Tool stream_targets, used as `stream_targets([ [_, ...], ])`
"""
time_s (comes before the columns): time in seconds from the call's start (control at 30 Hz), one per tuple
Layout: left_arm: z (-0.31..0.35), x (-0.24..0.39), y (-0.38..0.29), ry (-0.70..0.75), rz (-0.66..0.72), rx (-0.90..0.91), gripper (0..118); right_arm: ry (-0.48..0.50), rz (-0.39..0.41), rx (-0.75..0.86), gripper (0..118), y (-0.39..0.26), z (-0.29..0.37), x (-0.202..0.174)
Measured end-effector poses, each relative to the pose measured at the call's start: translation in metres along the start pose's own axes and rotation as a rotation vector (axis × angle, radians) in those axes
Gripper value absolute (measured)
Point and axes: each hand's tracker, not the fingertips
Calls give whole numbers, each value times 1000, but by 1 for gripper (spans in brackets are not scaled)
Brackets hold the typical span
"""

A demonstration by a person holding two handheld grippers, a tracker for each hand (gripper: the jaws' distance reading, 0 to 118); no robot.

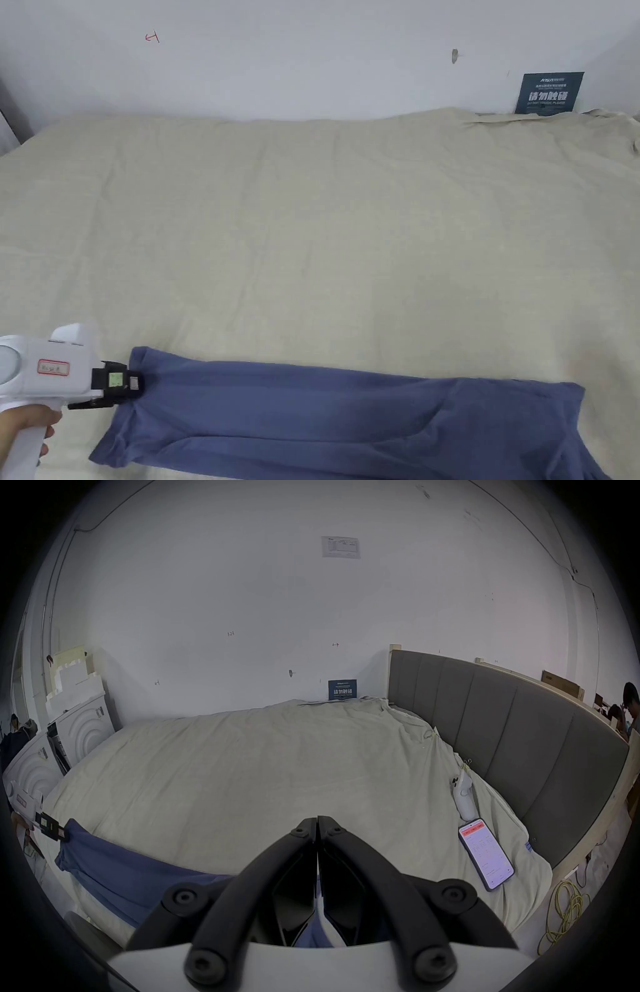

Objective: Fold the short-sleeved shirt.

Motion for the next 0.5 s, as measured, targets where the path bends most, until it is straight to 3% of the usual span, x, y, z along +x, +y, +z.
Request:
stream_targets([
  [0.17, 10, 5, 3, 52, 42, -13, 4, 12, 2, -1, 0, -1, 2, -1],
  [0.27, 16, 55, -2, 67, -54, -45, 4, 17, -5, -5, 0, -1, 3, -1],
  [0.5, -9, 161, -6, -141, -165, -134, 4, 34, -10, 4, 0, 0, 9, -2],
])
